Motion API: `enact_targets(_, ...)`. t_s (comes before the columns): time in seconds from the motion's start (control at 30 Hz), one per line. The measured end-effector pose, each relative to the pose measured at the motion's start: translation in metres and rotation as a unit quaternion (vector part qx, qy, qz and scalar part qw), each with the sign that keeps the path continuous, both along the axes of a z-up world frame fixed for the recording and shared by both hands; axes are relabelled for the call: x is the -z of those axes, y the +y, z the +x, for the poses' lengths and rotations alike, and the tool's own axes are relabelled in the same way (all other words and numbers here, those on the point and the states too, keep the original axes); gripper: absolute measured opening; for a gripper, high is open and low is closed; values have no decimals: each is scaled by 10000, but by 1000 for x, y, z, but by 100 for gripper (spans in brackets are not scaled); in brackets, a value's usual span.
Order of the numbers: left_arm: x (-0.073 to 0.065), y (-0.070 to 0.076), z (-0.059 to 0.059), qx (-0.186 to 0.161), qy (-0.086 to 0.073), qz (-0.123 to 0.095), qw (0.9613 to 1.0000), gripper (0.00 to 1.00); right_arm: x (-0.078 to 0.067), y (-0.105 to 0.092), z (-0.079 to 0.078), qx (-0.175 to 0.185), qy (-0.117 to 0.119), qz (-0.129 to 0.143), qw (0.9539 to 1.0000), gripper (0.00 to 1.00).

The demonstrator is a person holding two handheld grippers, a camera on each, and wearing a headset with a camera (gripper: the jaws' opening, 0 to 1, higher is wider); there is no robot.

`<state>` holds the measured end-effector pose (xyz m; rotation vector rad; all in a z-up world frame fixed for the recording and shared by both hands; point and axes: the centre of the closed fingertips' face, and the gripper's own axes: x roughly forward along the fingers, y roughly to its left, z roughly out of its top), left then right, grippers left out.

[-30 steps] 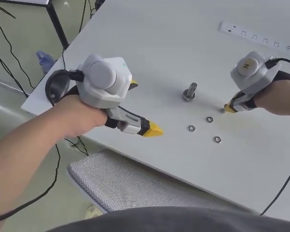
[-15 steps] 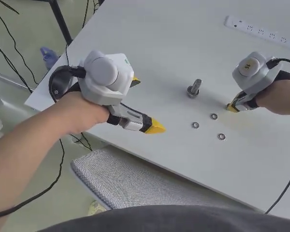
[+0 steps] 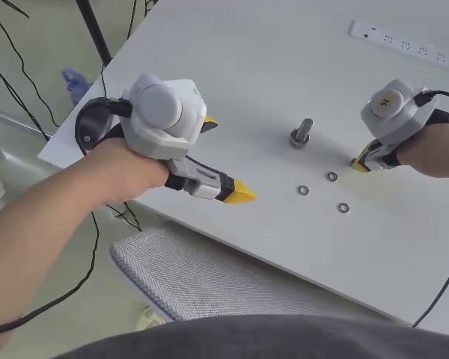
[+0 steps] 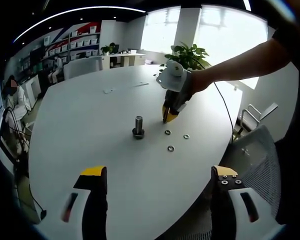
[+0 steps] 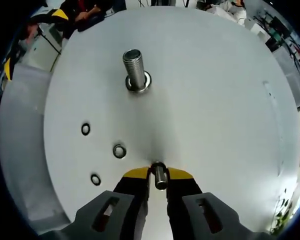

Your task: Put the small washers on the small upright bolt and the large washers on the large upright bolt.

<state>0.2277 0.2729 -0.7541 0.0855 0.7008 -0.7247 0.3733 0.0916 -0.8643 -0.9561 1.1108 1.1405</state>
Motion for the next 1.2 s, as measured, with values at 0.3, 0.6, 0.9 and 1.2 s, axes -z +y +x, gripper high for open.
enact_targets(0.3,-1,0,0,11,-3,5,10000,84,-2,0,-2,-23,-3,-35,10000,13)
enact_targets(0.6,-2,0,0,0,-22,7,10000,84,-3,2,-3,-37,21,57,10000,20)
enact_targets(0.9,-5,-3,0,-6,-87,-36,10000,85,-11,1,-1,-137,78,50,9999,27)
enact_targets(1.2,-8,-3,1,-37,-143,-50,9999,89,-21,6,3,-179,55,119,9998,28)
